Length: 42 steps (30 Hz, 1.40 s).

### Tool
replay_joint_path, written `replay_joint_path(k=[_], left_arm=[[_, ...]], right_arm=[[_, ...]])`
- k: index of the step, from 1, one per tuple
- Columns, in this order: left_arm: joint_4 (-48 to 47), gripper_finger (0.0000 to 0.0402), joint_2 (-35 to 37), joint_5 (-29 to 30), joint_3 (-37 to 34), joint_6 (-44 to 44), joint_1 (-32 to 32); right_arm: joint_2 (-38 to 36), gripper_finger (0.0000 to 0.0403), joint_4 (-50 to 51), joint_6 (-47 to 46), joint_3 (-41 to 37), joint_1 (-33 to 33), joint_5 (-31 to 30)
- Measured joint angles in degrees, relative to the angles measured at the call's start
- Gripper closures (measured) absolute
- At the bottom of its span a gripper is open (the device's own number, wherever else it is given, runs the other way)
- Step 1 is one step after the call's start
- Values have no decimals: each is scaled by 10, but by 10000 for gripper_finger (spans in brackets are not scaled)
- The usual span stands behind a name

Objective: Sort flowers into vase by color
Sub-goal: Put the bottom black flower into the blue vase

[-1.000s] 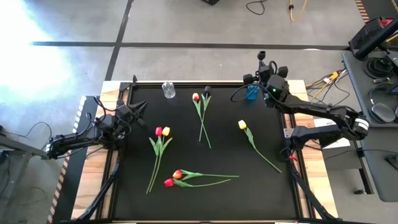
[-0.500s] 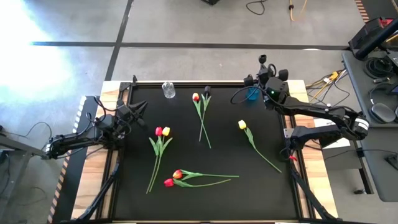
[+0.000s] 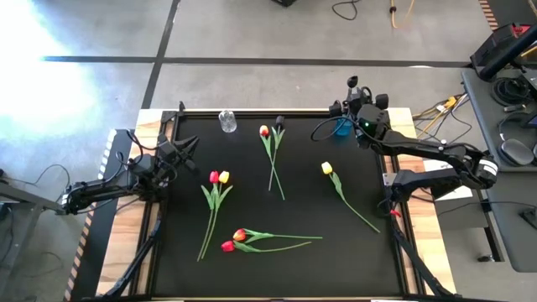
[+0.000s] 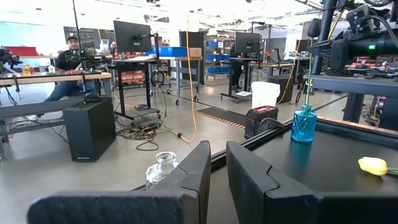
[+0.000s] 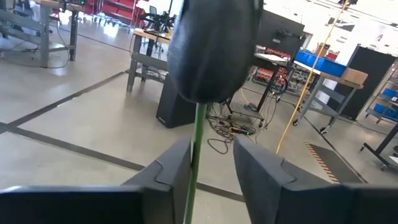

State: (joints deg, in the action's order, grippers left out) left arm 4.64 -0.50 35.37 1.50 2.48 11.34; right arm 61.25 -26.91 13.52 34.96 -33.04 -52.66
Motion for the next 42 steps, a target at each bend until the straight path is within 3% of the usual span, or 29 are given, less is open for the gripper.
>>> replay_joint_path(k=[6,12,17,27,36,42], left_arm=[[0,364,0,0,0,0,0],[0,364,0,0,0,0,0],[0,364,0,0,0,0,0],[0,364,0,0,0,0,0],[0,364,0,0,0,0,0],[0,364,0,0,0,0,0]], right_arm=[[-1,241,34,-2,0,1,0],[-1,192,138,-53,7,1,2],[-2,188,196,-75,18,1,2],[-9,249,286,-98,58,2,18],[-9,380,314,-125,58,1,36],[-9,389,326,-152,58,0,38]])
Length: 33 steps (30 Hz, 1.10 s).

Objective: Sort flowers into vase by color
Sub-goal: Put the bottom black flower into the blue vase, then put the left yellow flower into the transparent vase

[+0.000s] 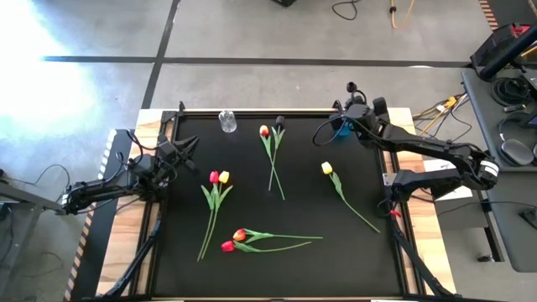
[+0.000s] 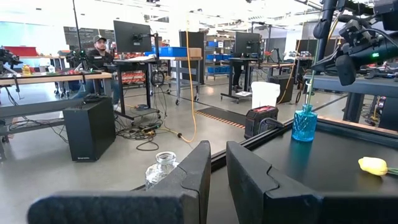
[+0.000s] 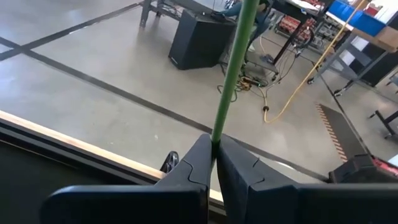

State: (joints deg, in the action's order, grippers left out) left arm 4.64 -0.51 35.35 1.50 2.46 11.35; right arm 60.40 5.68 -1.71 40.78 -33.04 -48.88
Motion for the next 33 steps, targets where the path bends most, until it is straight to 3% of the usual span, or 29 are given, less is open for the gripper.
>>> replay_joint_path(k=[10,22,30,33], left_arm=[[0,364,0,0,0,0,0],[0,364,0,0,0,0,0],[0,364,0,0,0,0,0],[0,364,0,0,0,0,0]], right_arm=[[6,381,17,-12,-2,0,-2],[5,235,37,-2,32,0,-6],[5,207,212,-59,104,1,2],[5,208,294,-91,136,1,35]])
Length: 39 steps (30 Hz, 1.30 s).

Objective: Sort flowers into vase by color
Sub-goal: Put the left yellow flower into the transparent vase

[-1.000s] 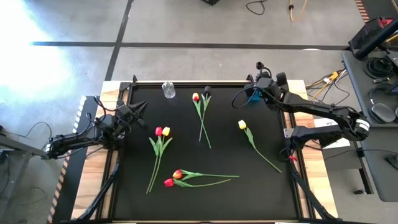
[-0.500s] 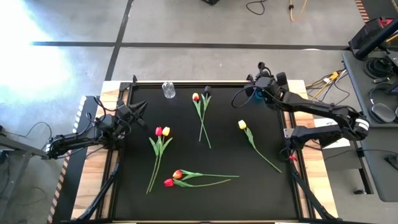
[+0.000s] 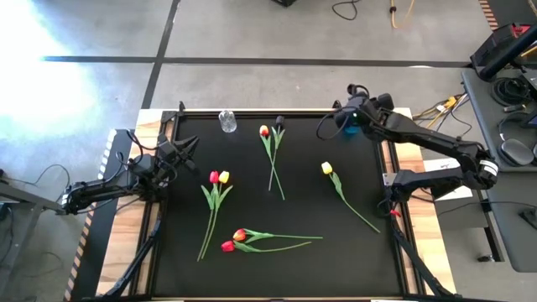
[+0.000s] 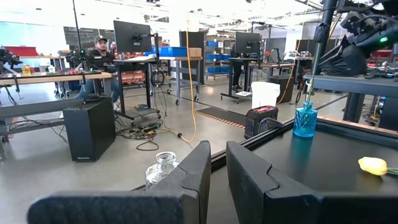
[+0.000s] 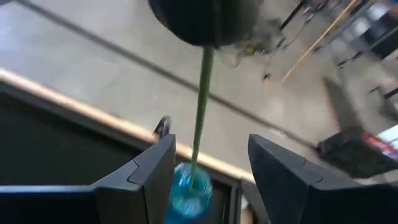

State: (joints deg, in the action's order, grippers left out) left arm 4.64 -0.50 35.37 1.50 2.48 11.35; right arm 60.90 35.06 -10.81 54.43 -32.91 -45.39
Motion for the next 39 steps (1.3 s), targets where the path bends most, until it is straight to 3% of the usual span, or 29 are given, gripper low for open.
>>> replay_joint_path(k=[8,18,23,27,31,39], left_arm=[[0,364,0,0,0,0,0],[0,364,0,0,0,0,0],[0,364,0,0,0,0,0],[0,364,0,0,0,0,0],[0,364,0,0,0,0,0],[0,364,0,0,0,0,0]], right_arm=[[-9,209,146,-52,45,10,130],[-68,209,145,-157,-39,140,137],[-72,209,53,-181,-102,249,132],[-54,209,-84,-167,-162,334,103],[-29,216,-233,-131,-221,379,98],[45,315,-419,-125,-285,387,98]])
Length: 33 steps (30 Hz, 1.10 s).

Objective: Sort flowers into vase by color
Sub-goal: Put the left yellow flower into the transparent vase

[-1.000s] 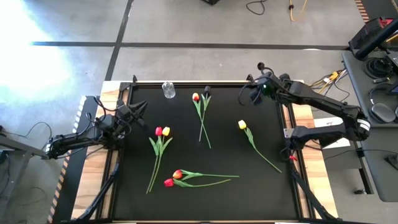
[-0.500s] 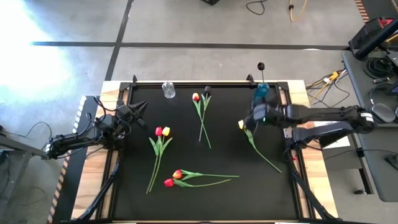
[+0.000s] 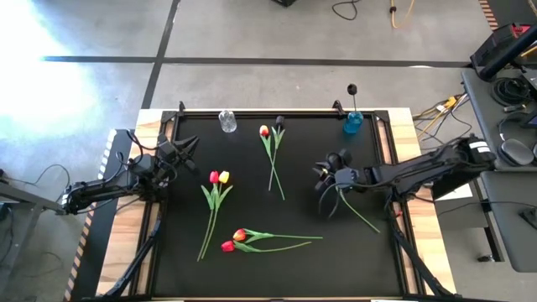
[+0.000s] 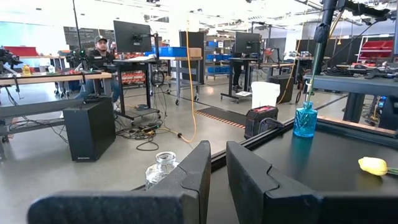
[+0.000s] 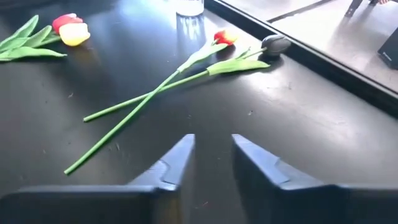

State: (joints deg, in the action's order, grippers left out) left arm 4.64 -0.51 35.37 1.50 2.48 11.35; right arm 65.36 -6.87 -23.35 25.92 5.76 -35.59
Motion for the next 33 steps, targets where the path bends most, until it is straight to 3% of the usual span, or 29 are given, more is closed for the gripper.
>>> replay_joint_path(k=[5,12,19,25,28,30,33], left_arm=[[0,364,0,0,0,0,0],[1,364,0,0,0,0,0],[23,364,0,5,0,1,0],[21,364,-2,-28,0,-20,0],[7,364,-10,-91,8,-81,0],[-47,364,-27,-159,27,-126,-1],[-150,364,-74,-178,49,-190,-6]], right_arm=[[50,386,-43,3,0,1,15],[102,390,-96,4,0,27,21],[105,390,-123,57,5,29,14],[88,390,-124,127,25,29,11],[86,390,-123,162,38,28,11],[86,390,-124,185,46,28,11],[86,390,-123,210,55,26,11]])
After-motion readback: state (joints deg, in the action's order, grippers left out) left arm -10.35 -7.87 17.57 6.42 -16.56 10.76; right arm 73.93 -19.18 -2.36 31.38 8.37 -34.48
